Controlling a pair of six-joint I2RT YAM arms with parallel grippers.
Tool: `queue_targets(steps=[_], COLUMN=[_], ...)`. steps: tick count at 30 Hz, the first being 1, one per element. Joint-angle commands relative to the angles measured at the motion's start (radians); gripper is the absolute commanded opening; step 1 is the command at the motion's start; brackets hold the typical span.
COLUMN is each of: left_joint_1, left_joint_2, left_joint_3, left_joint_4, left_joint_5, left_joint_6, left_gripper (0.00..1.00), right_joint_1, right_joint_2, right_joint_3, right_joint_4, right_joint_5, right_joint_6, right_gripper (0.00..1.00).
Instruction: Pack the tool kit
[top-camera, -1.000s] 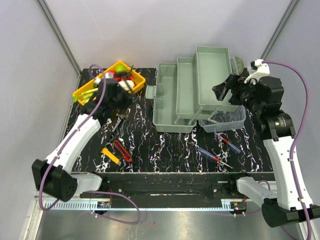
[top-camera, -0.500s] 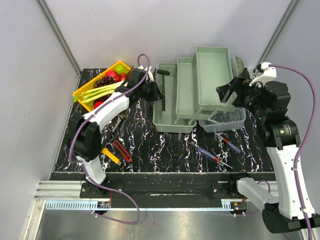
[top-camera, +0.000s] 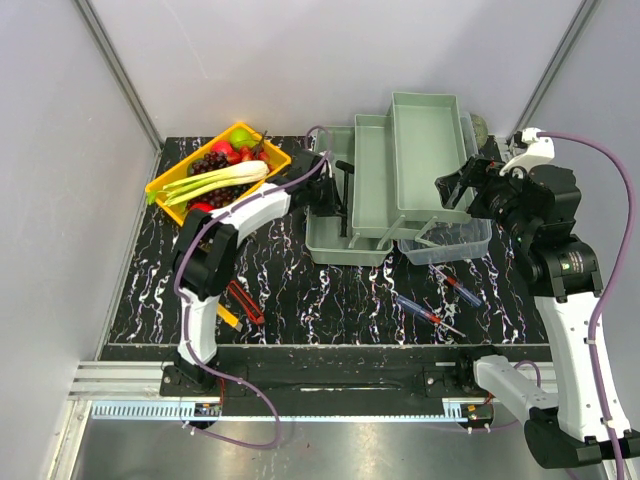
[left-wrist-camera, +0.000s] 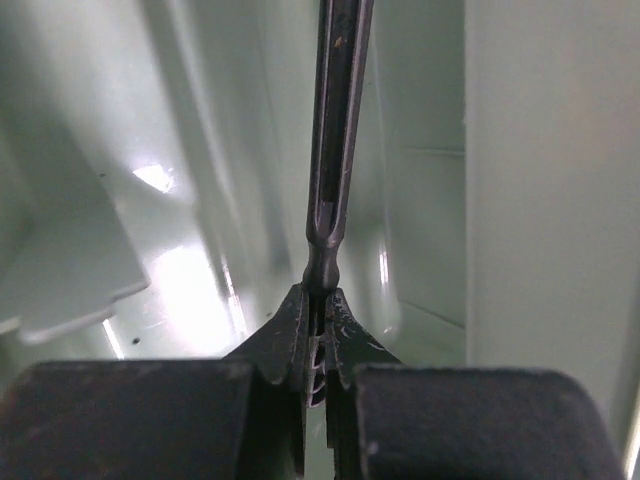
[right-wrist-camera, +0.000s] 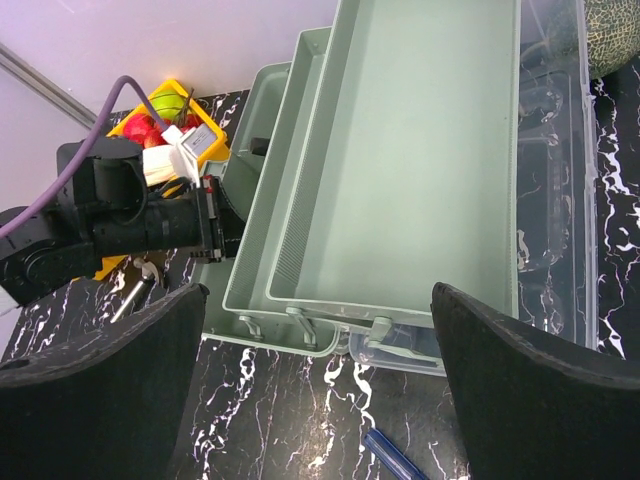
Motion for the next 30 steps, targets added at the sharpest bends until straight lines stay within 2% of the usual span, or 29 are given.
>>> queue_targets(steps=[1, 6, 12, 16, 21, 30], left_joint_1=[-0.027, -0.042, -0.042, -0.042, -0.041, -0.032], left_joint_2=[0.046, 0.095, 0.124, 0.113, 0.038, -0.23], left_joint_3=[0.099, 0.129, 0.137, 0.131, 0.119, 0.034], left_joint_4=[0.011, 0.011, -0.015, -0.023, -0.06, -0.182], left_joint_5=[-0.022, 0.021, 0.024, 0.007, -0.073, -0.35], left_joint_6=[-0.095, -0.096, -0.095, -0.092, -0.07, 0.008], left_gripper=[0.06, 0.13, 0.31, 0.38, 0.4, 0.39], right_joint_1=[0.006, 0.006, 0.006, 0.006, 0.006, 0.006], right_joint_2=[-0.001, -0.001, 0.001, 0.002, 0.001, -0.001], right_joint_3=[0.012, 0.013, 0.012, 0.013, 0.016, 0.007], right_joint_4=[0.017, 0.016, 0.016, 0.013, 0.008, 0.005], right_joint_5=[0.025, 0.028, 0.031, 0.03, 0.03, 0.039], right_joint_6=[-0.016, -0.016, -0.016, -0.018, -0.021, -0.024], right_gripper=[0.99, 0.99, 0.99, 0.99, 0.99, 0.99])
